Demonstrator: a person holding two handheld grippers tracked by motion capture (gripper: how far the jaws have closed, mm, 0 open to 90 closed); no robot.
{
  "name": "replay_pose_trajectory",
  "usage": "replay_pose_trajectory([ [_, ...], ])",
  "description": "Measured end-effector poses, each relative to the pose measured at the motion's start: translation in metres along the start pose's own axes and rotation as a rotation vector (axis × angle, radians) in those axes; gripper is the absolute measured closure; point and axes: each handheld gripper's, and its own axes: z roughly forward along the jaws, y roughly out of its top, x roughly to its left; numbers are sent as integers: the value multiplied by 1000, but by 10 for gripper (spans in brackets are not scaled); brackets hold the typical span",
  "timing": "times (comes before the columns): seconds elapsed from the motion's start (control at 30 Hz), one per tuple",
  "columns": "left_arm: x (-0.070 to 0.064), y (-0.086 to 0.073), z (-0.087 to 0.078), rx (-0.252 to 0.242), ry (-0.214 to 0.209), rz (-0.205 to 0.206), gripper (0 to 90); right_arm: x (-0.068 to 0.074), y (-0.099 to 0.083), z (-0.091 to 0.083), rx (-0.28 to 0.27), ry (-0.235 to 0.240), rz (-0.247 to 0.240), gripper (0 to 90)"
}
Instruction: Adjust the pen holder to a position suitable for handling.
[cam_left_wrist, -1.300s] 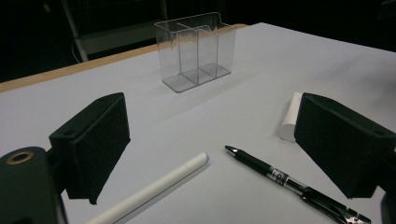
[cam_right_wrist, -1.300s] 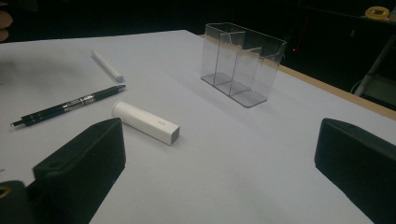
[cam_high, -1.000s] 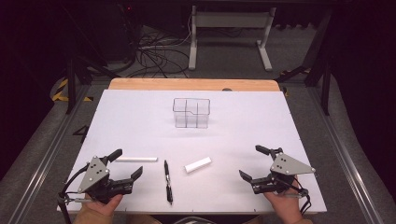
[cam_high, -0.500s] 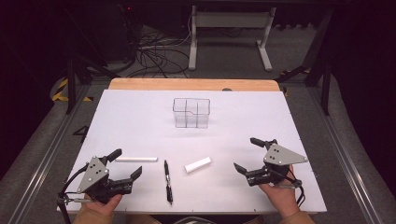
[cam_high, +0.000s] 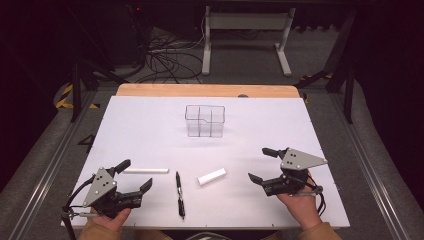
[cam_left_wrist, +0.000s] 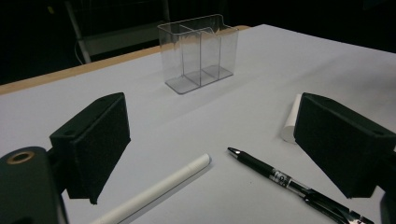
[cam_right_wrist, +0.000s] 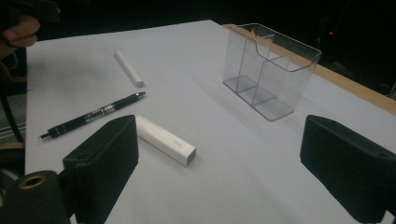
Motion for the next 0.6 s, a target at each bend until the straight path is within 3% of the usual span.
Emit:
replay_pose_trajectory([
  [0.03,0,0,0,-1,0,-1,113,-2,3,3,-3,21,6,128],
  [0.13,0,0,0,-1,-1,0,114,-2,5,6,-2,24,-3,131],
  [0.4,1,0,0,-3,5,0,114,-8,25,26,50,30,-74,164],
  [0.6,2,0,0,-2,6,1,115,-15,32,41,63,72,-43,189],
])
